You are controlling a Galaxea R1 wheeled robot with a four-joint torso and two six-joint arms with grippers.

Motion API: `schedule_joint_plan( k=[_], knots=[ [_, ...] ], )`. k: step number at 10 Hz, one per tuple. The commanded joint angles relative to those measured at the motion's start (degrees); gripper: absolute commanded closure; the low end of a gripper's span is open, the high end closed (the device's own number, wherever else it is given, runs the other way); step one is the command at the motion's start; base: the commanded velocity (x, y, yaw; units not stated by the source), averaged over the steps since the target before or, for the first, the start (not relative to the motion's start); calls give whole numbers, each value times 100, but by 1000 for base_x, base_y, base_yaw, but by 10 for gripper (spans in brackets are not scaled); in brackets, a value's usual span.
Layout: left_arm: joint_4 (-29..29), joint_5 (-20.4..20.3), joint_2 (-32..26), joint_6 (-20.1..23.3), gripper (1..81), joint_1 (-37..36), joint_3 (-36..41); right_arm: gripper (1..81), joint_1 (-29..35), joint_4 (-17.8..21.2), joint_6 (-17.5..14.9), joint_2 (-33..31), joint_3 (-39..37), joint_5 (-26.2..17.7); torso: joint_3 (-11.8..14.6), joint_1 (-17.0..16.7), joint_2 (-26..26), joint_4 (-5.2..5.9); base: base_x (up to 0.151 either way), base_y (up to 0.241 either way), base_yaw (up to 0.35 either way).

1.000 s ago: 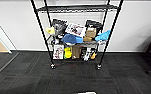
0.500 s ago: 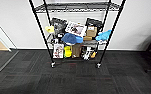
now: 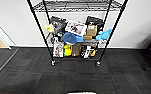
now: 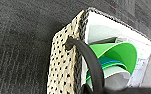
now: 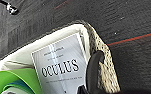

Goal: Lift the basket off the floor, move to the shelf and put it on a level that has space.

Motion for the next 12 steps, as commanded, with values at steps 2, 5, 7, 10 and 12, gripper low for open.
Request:
schedule_joint_plan(
  k=[2, 5, 7, 10, 12],
  knots=[
    [-162, 172, -186, -71, 811, -596, 470, 811, 462, 29, 59, -249, 461, -50, 589, -439, 697, 0, 0, 0, 0],
    [-198, 172, -292, -71, 811, -649, 638, 811, 611, 46, 59, -275, 557, -50, 1041, -761, 1192, 0, 0, 0, 0],
    [-216, 163, -388, -71, 811, -675, 814, 811, 647, 37, 67, -337, 698, -50, 1428, -1014, 1583, 0, 0, 0, 0],
    [-233, 181, -476, -71, 811, -675, 918, 811, 524, 37, 68, -459, 803, 19, 2006, -1394, 2160, 0, 0, 0, 0],
    [-233, 172, -626, -71, 811, -675, 1191, 811, 514, 37, 76, -644, 1084, 108, 2384, -1641, 2538, 0, 0, 0, 0]
  ],
)
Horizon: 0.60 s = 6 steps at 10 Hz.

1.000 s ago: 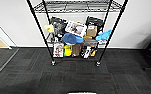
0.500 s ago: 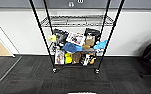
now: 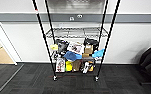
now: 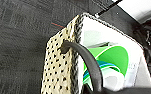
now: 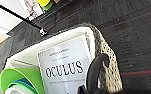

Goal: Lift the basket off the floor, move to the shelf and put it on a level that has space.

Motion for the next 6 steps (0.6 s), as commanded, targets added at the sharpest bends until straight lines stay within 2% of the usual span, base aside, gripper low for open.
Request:
schedule_joint_plan(
  k=[1, 3, 6],
  knots=[
    [-126, 18, -326, -46, 811, -680, 614, 811, 639, 22, 17, -373, 629, 120, -17, -356, 556, 0, 0, 0, 0],
    [-223, 44, -388, -55, 811, -680, 649, 811, 682, -39, 9, -321, 673, 103, 225, -586, 886, 0, 0, 0, 0],
    [-354, -26, -625, -55, 811, -706, 913, 811, 867, -84, 17, -215, 831, 50, 297, -920, 1408, 0, 0, 0, 0]
  ],
)
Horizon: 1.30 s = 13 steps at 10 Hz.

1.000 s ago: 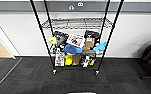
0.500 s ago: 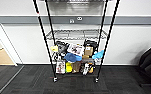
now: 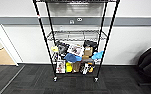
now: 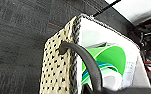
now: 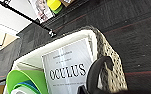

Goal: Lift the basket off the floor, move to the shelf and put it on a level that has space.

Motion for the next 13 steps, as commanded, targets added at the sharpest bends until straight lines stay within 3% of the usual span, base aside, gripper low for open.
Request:
schedule_joint_plan(
  k=[1, 3, 5, 7, 11, 12, 13],
  knots=[
    [-248, -21, -315, -21, 811, -748, 527, 811, 857, -50, -10, 17, 421, 4, 0, -358, 555, 0, 0, 0, 0],
    [-256, -21, -430, -21, 811, -792, 677, 811, 936, -50, -1, 26, 517, -14, 0, -618, 960, 0, 0, 0, 0],
    [-265, -21, -447, -38, 811, -809, 686, 811, 919, 11, -1, -97, 596, -13, 591, -851, 1322, 0, 0, 0, 0],
    [-274, -21, -474, -74, 811, -827, 730, 811, 874, 29, -1, -254, 737, -4, 837, -1034, 1613, 0, 0, 0, 0],
    [-291, -21, -499, -74, 811, -809, 834, 811, 786, 29, 61, -545, 982, 66, 1595, -1539, 2376, 0, 0, 0, 0],
    [-283, -21, -587, -65, 811, -775, 948, 811, 743, 20, 61, -580, 1009, 66, 1237, -1672, 2577, 0, 0, 0, 0],
    [-265, -47, -675, -65, 811, -704, 1098, 811, 690, -23, 61, -589, 1027, 74, 1423, -1799, 2765, 0, 0, 0, 0]
  ],
)
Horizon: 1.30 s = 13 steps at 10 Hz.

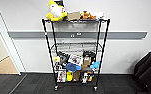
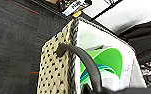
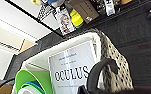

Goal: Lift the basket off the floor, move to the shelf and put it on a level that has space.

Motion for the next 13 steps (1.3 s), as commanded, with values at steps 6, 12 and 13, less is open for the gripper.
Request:
schedule_joint_plan(
  k=[6, 12, 13],
  knots=[
    [-66, -545, -797, -27, 811, -469, 1285, 811, 497, -69, -7, -562, 1024, 294, 76, -944, 1463, 0, 0, 0, 0],
    [-57, -589, -850, -36, 811, -504, 1478, 811, 497, -69, -7, -843, 1402, 400, 78, -1699, 2625, 0, 0, 0, 0],
    [-57, -589, -867, -36, 811, -504, 1522, 811, 497, -69, -7, -852, 1411, 391, 78, -1827, 2822, 0, 0, 0, 0]
  ],
)
